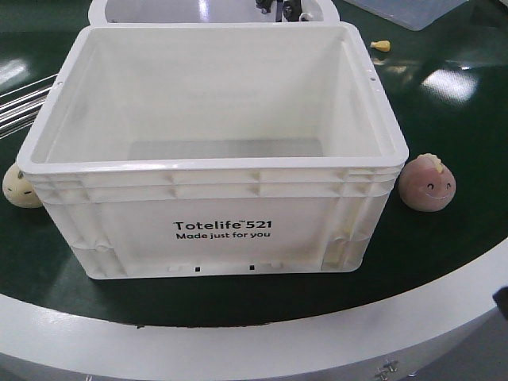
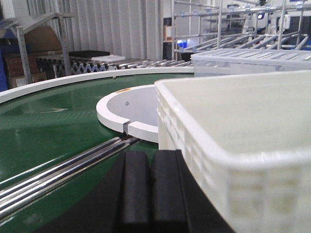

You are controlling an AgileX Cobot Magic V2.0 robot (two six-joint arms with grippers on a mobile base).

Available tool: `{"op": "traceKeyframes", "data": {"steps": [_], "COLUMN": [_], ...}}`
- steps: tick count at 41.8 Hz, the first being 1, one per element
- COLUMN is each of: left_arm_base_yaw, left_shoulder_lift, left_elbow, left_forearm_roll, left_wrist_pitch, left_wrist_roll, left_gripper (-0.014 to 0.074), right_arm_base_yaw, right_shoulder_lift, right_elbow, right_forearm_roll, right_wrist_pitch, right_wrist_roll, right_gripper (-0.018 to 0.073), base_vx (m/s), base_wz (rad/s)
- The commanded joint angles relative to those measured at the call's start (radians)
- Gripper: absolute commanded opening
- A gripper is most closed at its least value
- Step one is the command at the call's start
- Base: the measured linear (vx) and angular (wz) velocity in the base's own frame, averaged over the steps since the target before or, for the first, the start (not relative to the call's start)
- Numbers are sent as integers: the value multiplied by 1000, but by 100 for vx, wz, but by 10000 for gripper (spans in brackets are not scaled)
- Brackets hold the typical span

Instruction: Place moving items into box and shelve

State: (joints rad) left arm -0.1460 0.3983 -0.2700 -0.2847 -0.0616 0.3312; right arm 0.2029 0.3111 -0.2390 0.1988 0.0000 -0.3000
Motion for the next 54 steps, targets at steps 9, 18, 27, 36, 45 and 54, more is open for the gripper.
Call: {"op": "traceKeyframes", "data": {"steps": [9,18,27,36,45,54], "left_arm_base_yaw": [-5,-5,-5,-5,-5,-5], "left_shoulder_lift": [399,579,644,644,644,644], "left_elbow": [-336,-472,-502,-502,-502,-502], "left_forearm_roll": [-5,-5,-5,-5,-5,-5], "left_wrist_pitch": [-86,-85,-126,-134,-164,-183], "left_wrist_roll": [0,-2,-6,-7,-7,-9], "left_gripper": [-7,-7,-3,50,201,601], "right_arm_base_yaw": [-2,-2,-1,-2,-2,-2], "right_shoulder_lift": [390,587,707,707,707,707], "right_elbow": [-314,-455,-494,-494,-494,-494], "right_forearm_roll": [4,4,37,53,53,53], "right_wrist_pitch": [-81,-109,-233,-234,-234,-294], "right_wrist_roll": [-5,-5,40,47,47,47], "right_gripper": [-8,-8,-6,43,212,706], "base_vx": [0,0,0,0,0,0], "base_wz": [0,0,0,0,0,0]}}
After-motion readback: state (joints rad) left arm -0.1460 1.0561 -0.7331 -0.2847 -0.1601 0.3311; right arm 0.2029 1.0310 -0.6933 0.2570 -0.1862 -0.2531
